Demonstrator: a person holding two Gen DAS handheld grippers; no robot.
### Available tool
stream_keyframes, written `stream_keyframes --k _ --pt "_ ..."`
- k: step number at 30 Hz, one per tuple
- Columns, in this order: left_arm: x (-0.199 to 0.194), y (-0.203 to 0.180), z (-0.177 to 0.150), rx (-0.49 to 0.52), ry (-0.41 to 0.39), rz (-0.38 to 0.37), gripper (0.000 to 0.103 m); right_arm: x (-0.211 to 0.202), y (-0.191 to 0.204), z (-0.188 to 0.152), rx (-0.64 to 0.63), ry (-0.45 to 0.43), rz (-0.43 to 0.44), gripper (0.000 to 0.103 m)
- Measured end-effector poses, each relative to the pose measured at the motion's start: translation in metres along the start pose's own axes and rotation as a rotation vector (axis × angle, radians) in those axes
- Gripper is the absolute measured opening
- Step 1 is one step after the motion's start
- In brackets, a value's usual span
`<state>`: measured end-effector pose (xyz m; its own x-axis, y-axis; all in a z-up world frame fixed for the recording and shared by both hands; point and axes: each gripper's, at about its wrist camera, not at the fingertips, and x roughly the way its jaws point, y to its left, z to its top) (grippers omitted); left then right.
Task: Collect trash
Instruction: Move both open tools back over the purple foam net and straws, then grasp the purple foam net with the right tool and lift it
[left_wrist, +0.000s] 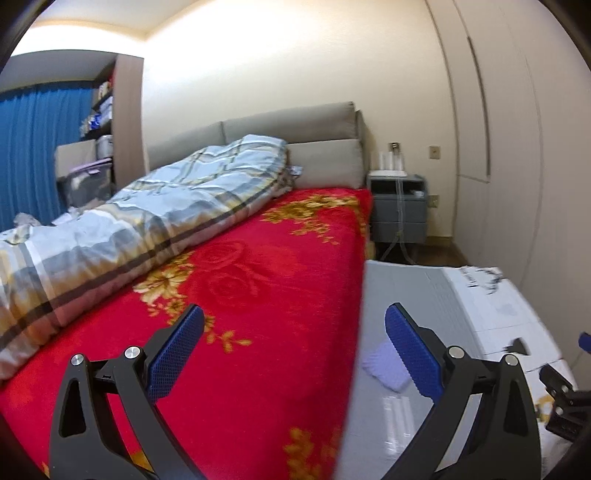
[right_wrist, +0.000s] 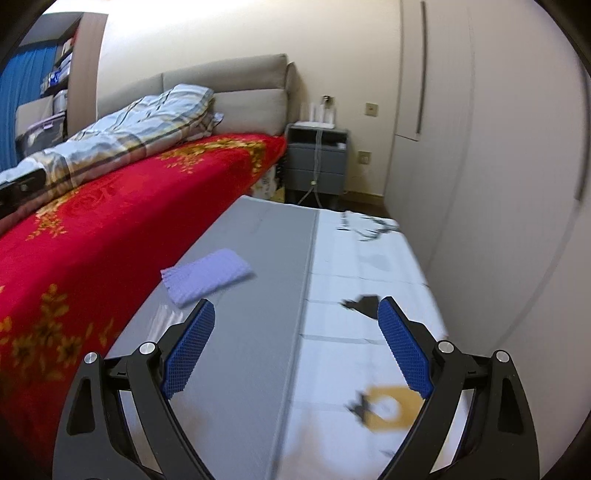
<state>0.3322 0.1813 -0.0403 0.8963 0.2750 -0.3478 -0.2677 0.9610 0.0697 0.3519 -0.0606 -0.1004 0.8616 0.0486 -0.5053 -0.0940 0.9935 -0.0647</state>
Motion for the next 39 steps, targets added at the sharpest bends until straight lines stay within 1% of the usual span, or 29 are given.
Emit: stream_keyframes --k 3,5,10,14,19,24,26,27,28,29,30,31,32,33,36,39 --pt "0.011 0.012 -0.005 -0.059 0.044 -0.011 0.095 0.043 0.019 0.009 -0.012 0.013 0.008 0.089" --pt "0.016 0.02 -0.006 -0.1 0.058 -0.012 0.095 0.069 0.03 0.014 -0.013 0.027 0.014 0.088" --pt "0.022 0.031 -0.009 -0.11 0.043 0.032 0.095 0.118 0.053 0.017 -0.03 0.057 0.037 0.088" --pt "0.029 0.043 -0.01 -0.144 0.063 0.058 0.095 0.152 0.062 0.019 -0.007 0.103 0.048 0.088" --pt "0.033 0.056 -0.01 -0.188 0.073 0.076 0.095 0.189 0.067 0.018 0.032 0.169 0.043 0.087" --pt "0.035 0.059 -0.01 -0.198 0.081 0.081 0.095 0.208 0.078 0.017 -0.005 0.211 0.059 0.086" --pt "0.036 0.059 -0.011 -0.202 0.085 0.079 0.095 0.214 0.082 0.016 -0.02 0.246 0.085 0.072" --pt "0.036 0.059 -0.011 -0.202 0.087 0.079 0.095 0.216 0.083 0.015 -0.024 0.258 0.103 0.066" --pt "0.036 0.059 -0.011 -0.202 0.087 0.079 0.095 0.217 0.082 0.015 -0.022 0.262 0.112 0.052" --pt "0.036 0.058 -0.011 -0.201 0.087 0.08 0.095 0.217 0.081 0.014 -0.016 0.266 0.125 0.043" --pt "0.036 0.058 -0.011 -0.199 0.085 0.08 0.095 0.218 0.082 0.014 -0.014 0.271 0.131 0.021" --pt "0.036 0.058 -0.011 -0.199 0.085 0.079 0.095 0.217 0.081 0.012 -0.012 0.275 0.135 0.007" --pt "0.036 0.058 -0.011 -0.199 0.085 0.078 0.095 0.216 0.081 0.013 -0.007 0.271 0.142 0.002" --pt "0.036 0.058 -0.011 -0.199 0.084 0.077 0.095 0.212 0.079 0.013 0.0 0.256 0.146 0.0" --pt "0.035 0.058 -0.011 -0.196 0.08 0.075 0.095 0.2 0.073 0.013 -0.005 0.212 0.136 0.0" --pt "0.035 0.058 -0.011 -0.199 0.08 0.076 0.095 0.187 0.062 0.015 0.021 0.178 0.128 0.0"
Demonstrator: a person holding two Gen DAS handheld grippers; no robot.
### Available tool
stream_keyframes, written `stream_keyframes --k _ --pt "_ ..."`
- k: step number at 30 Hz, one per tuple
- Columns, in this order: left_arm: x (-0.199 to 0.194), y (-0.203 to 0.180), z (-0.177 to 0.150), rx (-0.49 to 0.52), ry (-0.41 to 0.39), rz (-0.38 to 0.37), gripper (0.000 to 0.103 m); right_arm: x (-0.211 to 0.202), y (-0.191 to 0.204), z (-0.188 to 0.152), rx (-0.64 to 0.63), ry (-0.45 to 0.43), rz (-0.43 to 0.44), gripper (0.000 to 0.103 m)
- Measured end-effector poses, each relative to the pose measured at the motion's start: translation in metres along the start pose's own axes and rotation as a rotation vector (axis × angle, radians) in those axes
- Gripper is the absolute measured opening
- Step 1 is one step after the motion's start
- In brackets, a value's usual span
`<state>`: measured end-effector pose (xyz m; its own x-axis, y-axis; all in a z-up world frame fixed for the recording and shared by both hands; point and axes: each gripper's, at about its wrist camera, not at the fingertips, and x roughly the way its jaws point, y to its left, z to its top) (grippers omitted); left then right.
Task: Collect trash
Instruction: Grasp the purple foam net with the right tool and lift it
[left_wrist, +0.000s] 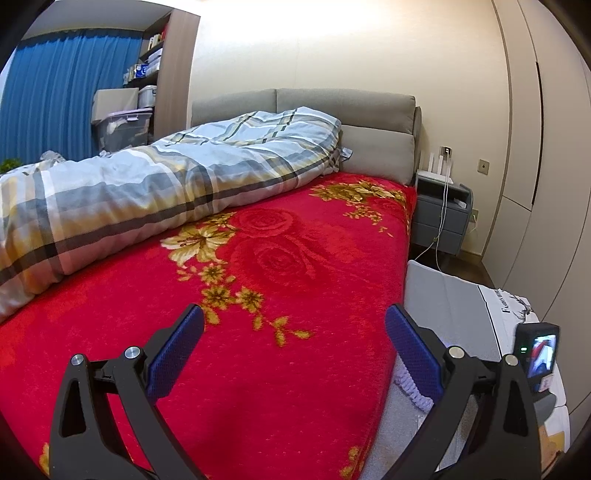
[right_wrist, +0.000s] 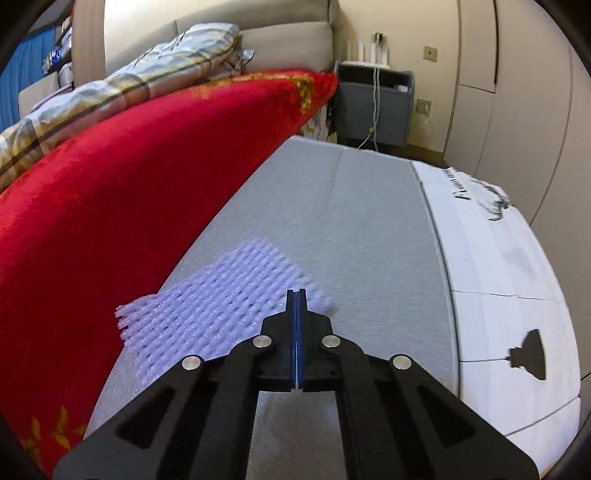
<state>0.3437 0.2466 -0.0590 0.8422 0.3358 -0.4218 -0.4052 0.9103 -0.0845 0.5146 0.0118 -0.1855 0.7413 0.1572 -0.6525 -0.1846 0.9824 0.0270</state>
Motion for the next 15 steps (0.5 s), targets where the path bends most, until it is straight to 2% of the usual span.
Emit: stream_keyframes --k 3,4,6,7,8,12,15 --pt "-0.001 0.0 0.0 -0.009 0.003 -0.001 0.095 -0.004 -0.008 0.001 0.025 0.008 -0.016 0.001" --pt "-0.001 0.001 0.0 -0.013 0.004 -0.002 0.095 -0.003 -0.009 0.001 0.04 0.023 -0.02 0.006" --pt "-0.001 0.001 0.0 -0.017 0.005 -0.005 0.095 0.004 -0.011 0.001 0.082 0.071 -0.001 0.03" --pt "-0.001 0.001 0.0 -0.018 0.004 -0.006 0.095 0.005 -0.01 0.001 0.095 0.074 0.004 0.056" --pt "-0.001 0.001 0.0 -0.017 0.004 -0.006 0.095 0.005 -0.005 0.001 0.087 0.061 0.002 0.062" --pt "0.0 0.003 0.0 -0.03 0.01 -0.005 0.095 0.015 0.019 0.002 -0.02 0.071 0.011 0.062" --pt "0.003 0.006 0.0 -0.048 0.024 0.003 0.095 0.025 0.03 0.004 -0.037 0.093 0.013 0.065"
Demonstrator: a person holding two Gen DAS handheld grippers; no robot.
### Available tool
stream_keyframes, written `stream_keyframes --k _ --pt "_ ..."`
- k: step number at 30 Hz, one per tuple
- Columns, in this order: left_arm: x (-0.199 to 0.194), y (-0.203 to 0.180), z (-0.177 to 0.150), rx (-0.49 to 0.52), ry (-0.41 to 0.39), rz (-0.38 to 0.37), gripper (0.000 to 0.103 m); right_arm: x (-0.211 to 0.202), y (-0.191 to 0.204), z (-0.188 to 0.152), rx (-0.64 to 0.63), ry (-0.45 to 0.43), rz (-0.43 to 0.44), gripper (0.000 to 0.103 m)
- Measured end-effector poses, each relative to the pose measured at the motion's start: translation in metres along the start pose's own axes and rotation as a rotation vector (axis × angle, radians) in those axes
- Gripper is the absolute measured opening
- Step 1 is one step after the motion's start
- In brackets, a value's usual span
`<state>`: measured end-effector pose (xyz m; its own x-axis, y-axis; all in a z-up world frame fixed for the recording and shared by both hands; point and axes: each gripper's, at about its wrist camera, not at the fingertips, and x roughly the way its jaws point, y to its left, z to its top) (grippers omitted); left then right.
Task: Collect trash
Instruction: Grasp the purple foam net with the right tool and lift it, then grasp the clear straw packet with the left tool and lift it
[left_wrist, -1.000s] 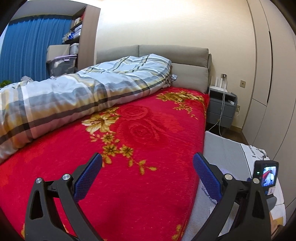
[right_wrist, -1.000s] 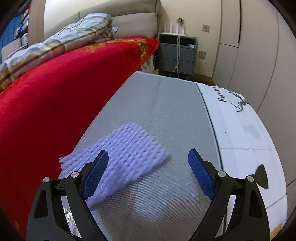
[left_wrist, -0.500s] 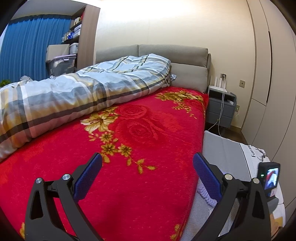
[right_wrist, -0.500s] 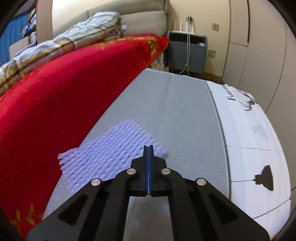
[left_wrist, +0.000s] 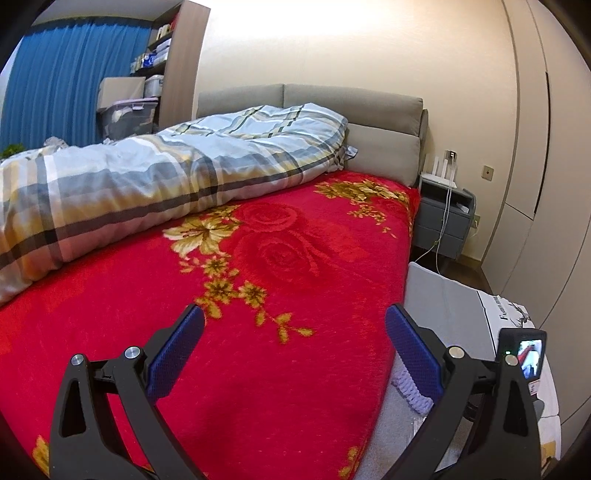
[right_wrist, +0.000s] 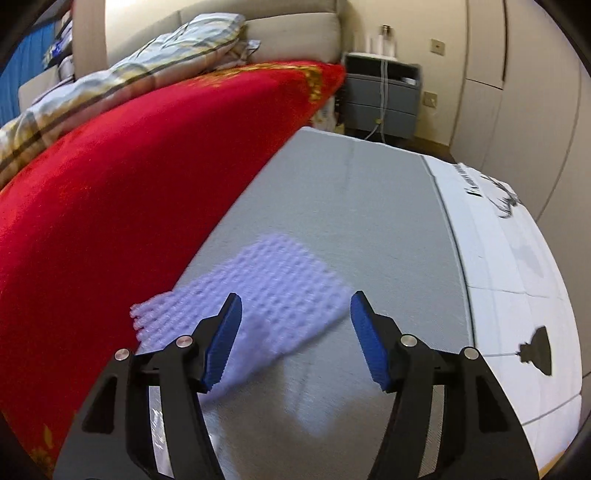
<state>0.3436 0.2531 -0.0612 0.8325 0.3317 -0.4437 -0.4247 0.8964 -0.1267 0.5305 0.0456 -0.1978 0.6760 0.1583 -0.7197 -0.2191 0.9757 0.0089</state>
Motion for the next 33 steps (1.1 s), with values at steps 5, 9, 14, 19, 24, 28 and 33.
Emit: stream_keyframes --k 5,9,14,19,24,28,33 --pt "0.005 0.009 0.0 -0.042 0.022 0.009 0.095 0.009 0.006 -0.006 -0.006 0.03 0.017 0.036" --pt "0.006 0.01 -0.001 -0.051 0.03 0.009 0.095 -0.001 0.006 -0.009 -0.026 -0.007 0.007 0.009" --pt "0.004 0.005 -0.002 -0.026 0.016 0.005 0.095 -0.036 -0.01 -0.007 0.0 -0.098 -0.027 0.009" --pt "0.0 -0.001 -0.002 -0.006 0.004 -0.01 0.095 -0.101 -0.039 -0.011 0.017 -0.178 -0.036 0.009" --pt "-0.006 -0.013 -0.006 0.016 0.002 -0.057 0.095 -0.183 -0.072 -0.041 0.018 -0.219 -0.071 0.009" --pt "-0.015 -0.042 -0.021 0.075 0.022 -0.148 0.095 -0.246 -0.1 -0.079 0.041 -0.222 -0.115 0.009" --pt "-0.018 -0.093 -0.065 0.196 0.091 -0.264 0.095 -0.306 -0.13 -0.135 0.092 -0.198 -0.155 0.009"
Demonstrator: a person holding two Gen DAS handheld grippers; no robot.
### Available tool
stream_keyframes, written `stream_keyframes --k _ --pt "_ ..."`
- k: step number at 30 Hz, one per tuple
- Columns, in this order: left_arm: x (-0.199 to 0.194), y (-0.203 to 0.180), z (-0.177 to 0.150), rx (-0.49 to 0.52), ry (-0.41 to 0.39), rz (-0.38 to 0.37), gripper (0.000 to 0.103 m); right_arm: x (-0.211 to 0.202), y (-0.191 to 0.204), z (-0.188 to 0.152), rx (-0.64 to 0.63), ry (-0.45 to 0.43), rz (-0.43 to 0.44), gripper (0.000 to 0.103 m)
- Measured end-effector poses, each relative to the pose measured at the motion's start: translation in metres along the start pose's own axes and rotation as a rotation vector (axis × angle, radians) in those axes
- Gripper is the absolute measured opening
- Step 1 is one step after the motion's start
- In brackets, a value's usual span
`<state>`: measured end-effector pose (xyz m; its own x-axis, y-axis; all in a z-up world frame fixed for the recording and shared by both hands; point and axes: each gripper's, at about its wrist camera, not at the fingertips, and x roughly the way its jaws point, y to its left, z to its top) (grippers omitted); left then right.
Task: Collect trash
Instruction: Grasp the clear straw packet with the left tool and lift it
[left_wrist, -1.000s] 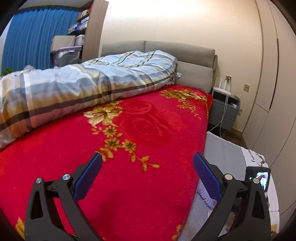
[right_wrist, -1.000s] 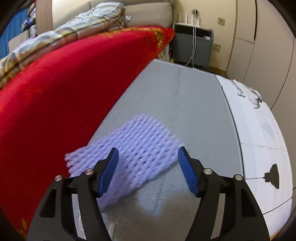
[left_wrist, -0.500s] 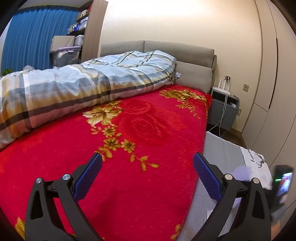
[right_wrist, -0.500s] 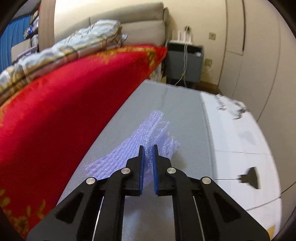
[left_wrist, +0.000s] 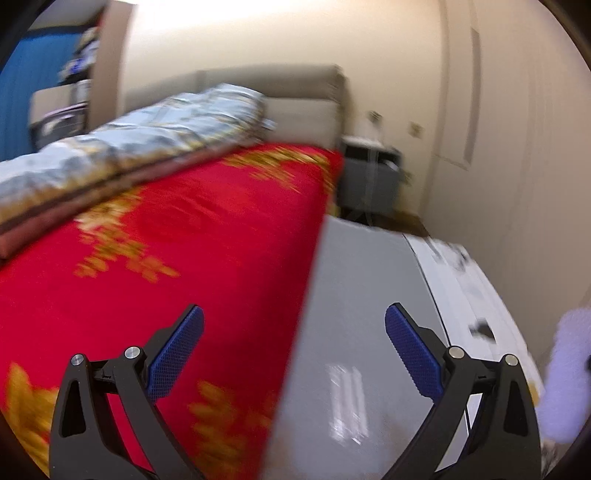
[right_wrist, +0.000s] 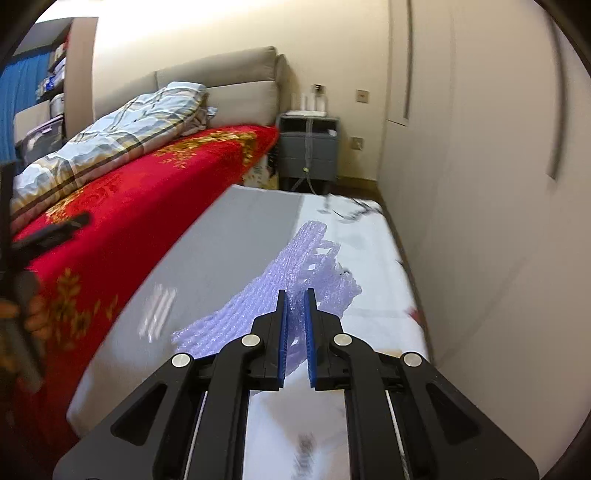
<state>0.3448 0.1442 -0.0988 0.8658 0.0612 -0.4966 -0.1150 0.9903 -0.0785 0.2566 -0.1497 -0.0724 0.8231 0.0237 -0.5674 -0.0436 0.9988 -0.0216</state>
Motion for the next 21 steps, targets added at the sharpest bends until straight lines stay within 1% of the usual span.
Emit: stream_keyframes --k 4,6,8,12,13,14,18,19,20,21 --pt "0.029 -0.038 -0.038 0.109 0.085 -0.046 0.095 -0.033 -0.026 -0.026 0.029 0.018 -0.035 0.009" --pt "0.039 -0.047 -0.049 0.132 0.107 -0.063 0.095 -0.049 -0.039 -0.036 0.042 0.017 -0.049 0.009" --pt "0.053 -0.056 -0.058 0.149 0.13 -0.054 0.095 -0.058 -0.047 -0.043 0.041 0.019 -0.057 0.009" --pt "0.073 -0.063 -0.071 0.155 0.164 -0.037 0.095 -0.067 -0.066 -0.055 0.047 0.024 -0.092 0.009" --pt "0.079 -0.064 -0.072 0.154 0.194 -0.033 0.093 -0.065 -0.071 -0.056 0.062 0.032 -0.095 0.009" --pt "0.085 -0.064 -0.071 0.145 0.22 -0.033 0.089 -0.064 -0.073 -0.058 0.072 0.038 -0.093 0.009" --pt "0.09 -0.062 -0.067 0.102 0.246 -0.038 0.088 -0.059 -0.08 -0.062 0.095 0.049 -0.089 0.009" --pt "0.092 -0.064 -0.067 0.105 0.259 -0.044 0.085 -0.058 -0.079 -0.063 0.092 0.047 -0.086 0.009" --pt "0.094 -0.065 -0.068 0.107 0.266 -0.045 0.079 -0.058 -0.079 -0.064 0.09 0.047 -0.081 0.009" --pt "0.096 -0.065 -0.068 0.106 0.279 -0.05 0.071 -0.057 -0.078 -0.064 0.09 0.047 -0.078 0.009"
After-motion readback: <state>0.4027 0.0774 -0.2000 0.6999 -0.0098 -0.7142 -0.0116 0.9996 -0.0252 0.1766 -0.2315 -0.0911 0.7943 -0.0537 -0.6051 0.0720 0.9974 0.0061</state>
